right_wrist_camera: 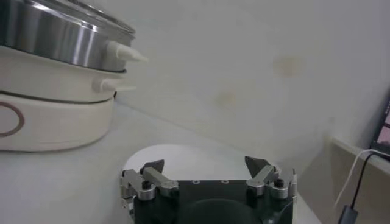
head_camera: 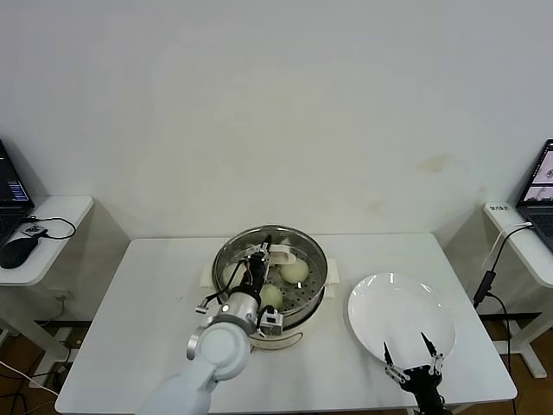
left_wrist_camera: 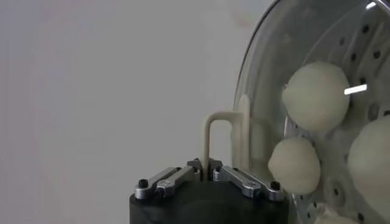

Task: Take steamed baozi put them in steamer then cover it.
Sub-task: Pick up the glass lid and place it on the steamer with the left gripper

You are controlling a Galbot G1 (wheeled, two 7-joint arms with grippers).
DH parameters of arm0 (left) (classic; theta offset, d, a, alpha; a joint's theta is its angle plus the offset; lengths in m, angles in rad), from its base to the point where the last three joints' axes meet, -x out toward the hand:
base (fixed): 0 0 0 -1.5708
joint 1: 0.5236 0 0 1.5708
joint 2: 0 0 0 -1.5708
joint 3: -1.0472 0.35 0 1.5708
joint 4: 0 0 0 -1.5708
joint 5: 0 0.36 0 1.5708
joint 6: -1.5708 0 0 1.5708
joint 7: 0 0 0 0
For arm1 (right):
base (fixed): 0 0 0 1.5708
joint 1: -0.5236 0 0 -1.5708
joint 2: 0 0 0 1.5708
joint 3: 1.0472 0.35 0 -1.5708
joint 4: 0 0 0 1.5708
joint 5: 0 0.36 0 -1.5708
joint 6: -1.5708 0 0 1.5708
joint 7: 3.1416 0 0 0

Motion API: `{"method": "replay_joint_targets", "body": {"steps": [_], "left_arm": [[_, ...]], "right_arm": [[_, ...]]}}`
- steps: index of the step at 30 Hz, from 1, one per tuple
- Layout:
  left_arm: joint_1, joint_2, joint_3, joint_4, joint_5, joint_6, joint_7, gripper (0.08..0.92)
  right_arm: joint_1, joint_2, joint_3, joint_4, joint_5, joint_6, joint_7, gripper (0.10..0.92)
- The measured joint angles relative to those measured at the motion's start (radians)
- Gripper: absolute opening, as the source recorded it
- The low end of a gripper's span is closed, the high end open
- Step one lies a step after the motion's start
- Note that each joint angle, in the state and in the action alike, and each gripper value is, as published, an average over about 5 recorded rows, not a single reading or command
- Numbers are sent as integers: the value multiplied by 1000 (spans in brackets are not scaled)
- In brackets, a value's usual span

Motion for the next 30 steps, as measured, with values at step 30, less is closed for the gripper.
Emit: {"method": "replay_joint_targets", "body": {"steps": [30], "left_arm": [[13, -22, -23, 23, -17, -5, -15, 175]], "right_arm": [[-8, 6, -16, -8, -16, 7, -5, 823]]}}
